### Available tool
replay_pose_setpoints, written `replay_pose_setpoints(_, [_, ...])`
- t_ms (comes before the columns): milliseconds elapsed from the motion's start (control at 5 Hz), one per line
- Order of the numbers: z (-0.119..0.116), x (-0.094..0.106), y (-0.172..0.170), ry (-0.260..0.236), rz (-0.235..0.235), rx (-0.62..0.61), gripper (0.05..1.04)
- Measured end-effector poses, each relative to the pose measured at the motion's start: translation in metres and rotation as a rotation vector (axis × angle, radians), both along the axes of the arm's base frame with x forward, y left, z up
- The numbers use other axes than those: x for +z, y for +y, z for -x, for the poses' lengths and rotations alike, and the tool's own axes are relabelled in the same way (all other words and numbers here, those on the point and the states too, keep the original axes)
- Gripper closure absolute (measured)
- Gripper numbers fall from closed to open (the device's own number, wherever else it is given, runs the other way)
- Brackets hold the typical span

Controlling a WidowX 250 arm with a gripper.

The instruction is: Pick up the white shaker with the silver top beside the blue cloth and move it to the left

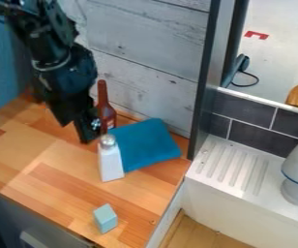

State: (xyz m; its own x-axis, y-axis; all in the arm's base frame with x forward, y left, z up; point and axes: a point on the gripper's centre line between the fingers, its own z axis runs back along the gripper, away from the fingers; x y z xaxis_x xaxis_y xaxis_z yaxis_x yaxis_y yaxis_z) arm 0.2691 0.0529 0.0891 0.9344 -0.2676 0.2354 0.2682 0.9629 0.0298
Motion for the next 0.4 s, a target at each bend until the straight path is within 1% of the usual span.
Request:
replay_pose_setpoints(200, [-0.003,-0.001,0.002,-0.022,-0.038,0.013,0.081])
replay_pose_setpoints(400, [-0.008,-0.012,-0.002,0.002,-0.042,0.011,0.081])
